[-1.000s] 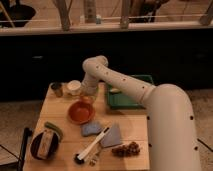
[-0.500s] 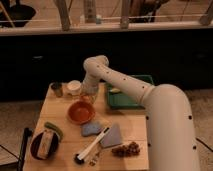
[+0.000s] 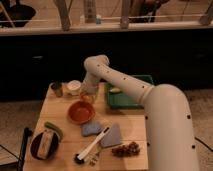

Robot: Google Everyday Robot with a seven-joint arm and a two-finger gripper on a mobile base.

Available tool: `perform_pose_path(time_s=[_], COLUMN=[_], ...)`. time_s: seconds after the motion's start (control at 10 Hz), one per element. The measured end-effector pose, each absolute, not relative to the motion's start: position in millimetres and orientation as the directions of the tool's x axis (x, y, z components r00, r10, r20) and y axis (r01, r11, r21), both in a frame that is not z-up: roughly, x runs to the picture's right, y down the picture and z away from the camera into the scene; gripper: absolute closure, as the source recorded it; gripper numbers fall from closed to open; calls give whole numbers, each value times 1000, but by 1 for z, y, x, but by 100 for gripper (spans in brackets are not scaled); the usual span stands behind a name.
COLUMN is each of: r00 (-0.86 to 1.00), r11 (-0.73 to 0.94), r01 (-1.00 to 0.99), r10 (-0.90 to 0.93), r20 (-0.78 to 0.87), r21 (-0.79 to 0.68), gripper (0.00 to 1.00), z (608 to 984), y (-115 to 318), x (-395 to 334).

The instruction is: Place apple in red bowl

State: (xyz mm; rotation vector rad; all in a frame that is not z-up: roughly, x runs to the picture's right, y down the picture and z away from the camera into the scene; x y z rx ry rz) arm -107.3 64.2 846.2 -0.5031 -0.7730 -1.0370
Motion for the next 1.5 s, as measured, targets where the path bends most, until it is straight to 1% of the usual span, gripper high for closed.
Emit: perform_pose_path(time_s=[0.8, 0.9, 1.0, 1.5], r00=[248, 239, 231, 205], r11=[405, 402, 399, 382], r01=[914, 916, 917, 924], r10=[-566, -567, -566, -558], r20=[786, 788, 791, 804], r21=[3, 11, 18, 30], gripper=[99, 97, 90, 40], z=[848, 847, 847, 848], y=[73, 74, 75, 80], x=[-115, -116, -118, -121])
